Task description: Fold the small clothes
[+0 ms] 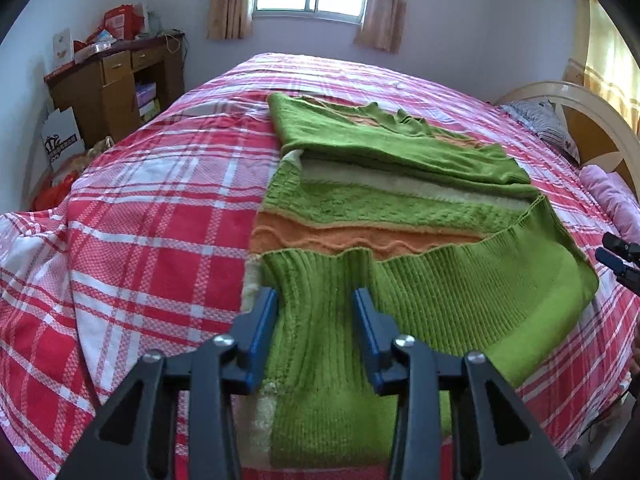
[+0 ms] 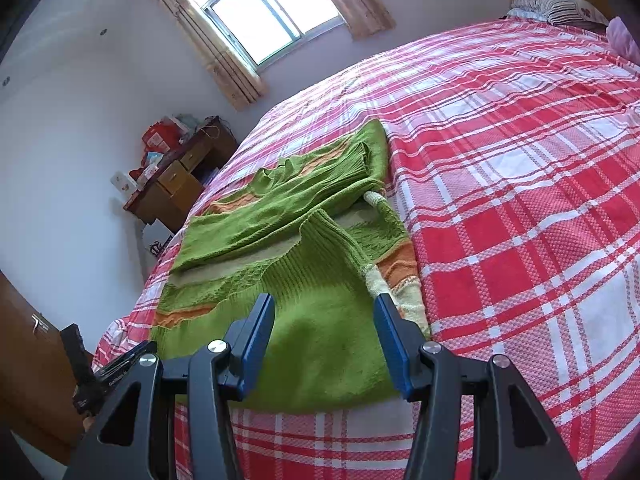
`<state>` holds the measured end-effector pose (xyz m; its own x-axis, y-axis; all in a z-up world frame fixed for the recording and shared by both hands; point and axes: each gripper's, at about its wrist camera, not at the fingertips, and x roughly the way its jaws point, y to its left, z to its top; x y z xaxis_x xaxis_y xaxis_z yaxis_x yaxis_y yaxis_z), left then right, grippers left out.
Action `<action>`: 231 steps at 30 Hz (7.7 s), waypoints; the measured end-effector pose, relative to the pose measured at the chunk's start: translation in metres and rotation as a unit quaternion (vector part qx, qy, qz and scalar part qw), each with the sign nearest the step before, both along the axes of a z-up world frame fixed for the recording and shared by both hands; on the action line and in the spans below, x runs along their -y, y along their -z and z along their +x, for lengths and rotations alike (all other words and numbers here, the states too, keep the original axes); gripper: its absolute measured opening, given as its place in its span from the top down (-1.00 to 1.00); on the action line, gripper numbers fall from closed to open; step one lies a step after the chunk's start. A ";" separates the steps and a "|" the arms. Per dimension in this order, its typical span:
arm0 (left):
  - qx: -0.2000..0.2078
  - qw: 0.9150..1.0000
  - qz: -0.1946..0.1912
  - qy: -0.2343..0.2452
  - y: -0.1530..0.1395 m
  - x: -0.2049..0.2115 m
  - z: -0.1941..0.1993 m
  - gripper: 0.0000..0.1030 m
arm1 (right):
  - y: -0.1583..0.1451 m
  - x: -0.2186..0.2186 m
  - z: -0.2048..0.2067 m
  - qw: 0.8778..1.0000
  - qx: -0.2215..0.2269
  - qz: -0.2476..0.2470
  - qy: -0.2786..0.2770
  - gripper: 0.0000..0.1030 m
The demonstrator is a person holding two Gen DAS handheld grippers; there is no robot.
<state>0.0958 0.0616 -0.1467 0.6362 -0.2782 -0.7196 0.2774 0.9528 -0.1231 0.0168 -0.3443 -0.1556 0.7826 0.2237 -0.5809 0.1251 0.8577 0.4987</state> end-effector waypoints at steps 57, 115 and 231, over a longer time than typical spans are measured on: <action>0.010 0.998 0.044 -0.051 -0.022 0.026 0.012 0.84 | -0.019 -0.027 0.014 0.973 0.012 -0.227 0.025 0.81; 0.045 0.991 -0.025 -0.124 -0.076 0.017 0.110 0.96 | -0.078 -0.049 0.116 0.943 0.068 -0.327 0.011 0.85; -0.004 0.982 0.124 -0.144 -0.034 0.087 0.269 0.02 | -0.010 -0.001 0.309 0.929 -0.033 -0.363 0.070 0.64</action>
